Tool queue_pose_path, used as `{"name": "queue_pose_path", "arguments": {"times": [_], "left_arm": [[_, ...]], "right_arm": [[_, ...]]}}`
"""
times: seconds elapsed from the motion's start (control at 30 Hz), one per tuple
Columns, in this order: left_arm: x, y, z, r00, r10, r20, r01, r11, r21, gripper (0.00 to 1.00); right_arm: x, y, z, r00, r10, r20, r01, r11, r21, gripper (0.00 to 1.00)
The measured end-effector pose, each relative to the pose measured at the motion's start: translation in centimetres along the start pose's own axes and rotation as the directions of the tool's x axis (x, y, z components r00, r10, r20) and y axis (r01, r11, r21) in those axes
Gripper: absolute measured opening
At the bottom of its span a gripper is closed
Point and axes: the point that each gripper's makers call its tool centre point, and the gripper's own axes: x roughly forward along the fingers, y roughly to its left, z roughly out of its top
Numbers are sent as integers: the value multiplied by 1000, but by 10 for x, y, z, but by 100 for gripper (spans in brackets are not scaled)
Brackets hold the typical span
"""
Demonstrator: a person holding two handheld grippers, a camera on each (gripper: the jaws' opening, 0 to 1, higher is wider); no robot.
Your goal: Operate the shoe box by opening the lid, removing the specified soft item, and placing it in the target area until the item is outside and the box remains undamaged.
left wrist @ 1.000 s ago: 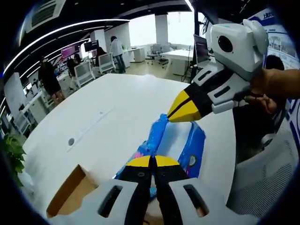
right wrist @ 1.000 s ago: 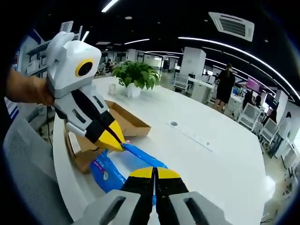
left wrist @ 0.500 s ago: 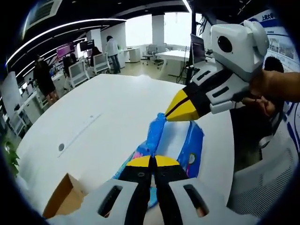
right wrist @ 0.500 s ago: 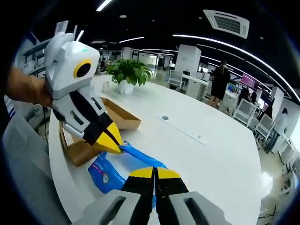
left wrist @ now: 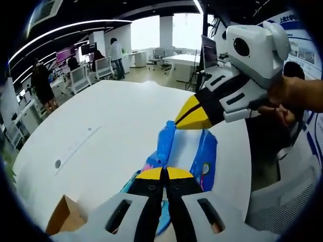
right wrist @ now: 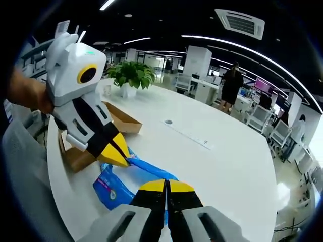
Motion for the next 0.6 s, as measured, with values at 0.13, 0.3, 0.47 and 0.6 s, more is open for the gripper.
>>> {"name": "queue_pose_path", "arguments": {"times": [0.13, 0.3, 0.47, 0.6], "left_arm": [[6, -2, 1, 1000, -7, -2, 7, 1000, 2, 0], [16, -2, 4, 1000, -17, -3, 17, 1000, -2, 0], [26, -2, 8, 1000, -31, -1, 31, 1000, -3, 0], [35, -3, 10, 999, -46, -3, 46, 999, -5, 0]], "right_arm": [[2, -6, -4, 1000, -9, -2, 9, 1000, 2, 0], [2, -14, -10, 1000, -26, -10, 26, 1000, -1, 0], [1, -23, -16, 999, -41, -16, 41, 999, 8, 0], [2, -29, -22, 998, -48, -27, 48, 999, 9, 0]]}}
